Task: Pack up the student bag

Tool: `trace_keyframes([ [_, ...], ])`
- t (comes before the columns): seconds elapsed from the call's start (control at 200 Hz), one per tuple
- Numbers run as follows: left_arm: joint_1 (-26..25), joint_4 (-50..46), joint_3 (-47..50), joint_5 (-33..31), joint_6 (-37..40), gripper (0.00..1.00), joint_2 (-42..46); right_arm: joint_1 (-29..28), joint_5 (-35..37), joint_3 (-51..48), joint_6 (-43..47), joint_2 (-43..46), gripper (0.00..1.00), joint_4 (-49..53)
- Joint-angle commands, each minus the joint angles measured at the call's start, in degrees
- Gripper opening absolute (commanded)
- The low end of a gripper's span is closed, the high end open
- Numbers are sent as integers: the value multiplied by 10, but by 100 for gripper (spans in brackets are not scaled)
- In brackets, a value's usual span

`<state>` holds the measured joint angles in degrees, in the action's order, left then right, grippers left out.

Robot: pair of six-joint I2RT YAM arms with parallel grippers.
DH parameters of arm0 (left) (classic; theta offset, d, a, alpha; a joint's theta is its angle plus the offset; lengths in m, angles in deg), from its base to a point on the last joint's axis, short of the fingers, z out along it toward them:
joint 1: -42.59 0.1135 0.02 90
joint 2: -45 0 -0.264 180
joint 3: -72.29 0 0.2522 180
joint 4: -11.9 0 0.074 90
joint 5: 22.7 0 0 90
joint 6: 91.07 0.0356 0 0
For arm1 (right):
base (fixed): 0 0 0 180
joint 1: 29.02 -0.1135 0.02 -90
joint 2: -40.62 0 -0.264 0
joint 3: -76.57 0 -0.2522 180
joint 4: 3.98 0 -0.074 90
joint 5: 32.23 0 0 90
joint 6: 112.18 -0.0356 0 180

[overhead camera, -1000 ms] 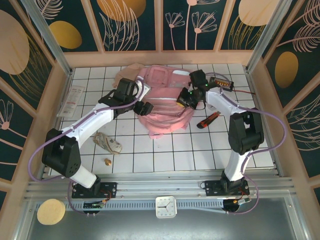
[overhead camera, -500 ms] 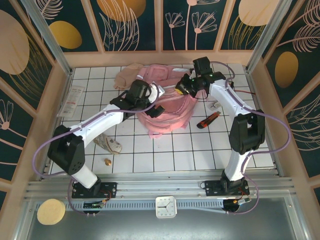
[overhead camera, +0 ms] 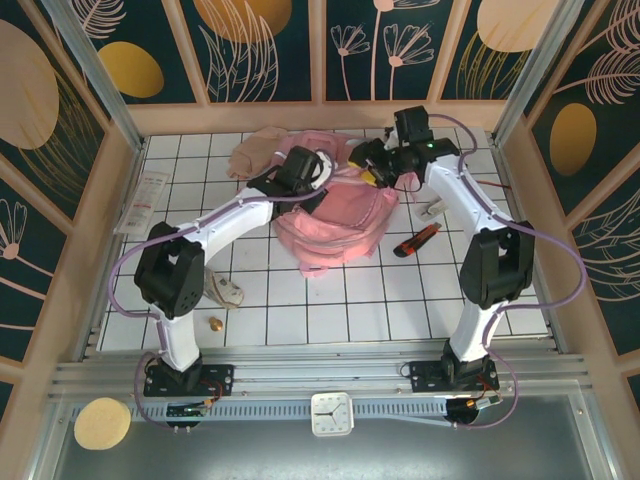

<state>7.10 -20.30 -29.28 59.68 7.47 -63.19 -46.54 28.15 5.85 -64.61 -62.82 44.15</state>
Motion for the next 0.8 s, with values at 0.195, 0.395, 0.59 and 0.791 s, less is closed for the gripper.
trace_keyframes([
  [0.195,66,-97,-85,-21,-159,0,68,128,53,-100,80,128,99,-57],
  [0.395,103,-146,-165,80,-258,0,60,115,-41,-120,119,119,99,-117],
  [0.59,103,-112,-169,154,-342,0,37,-24,-9,-136,62,76,99,-24],
  [0.791,88,-52,-126,186,-383,0,34,-76,-7,-184,-49,40,99,-81],
])
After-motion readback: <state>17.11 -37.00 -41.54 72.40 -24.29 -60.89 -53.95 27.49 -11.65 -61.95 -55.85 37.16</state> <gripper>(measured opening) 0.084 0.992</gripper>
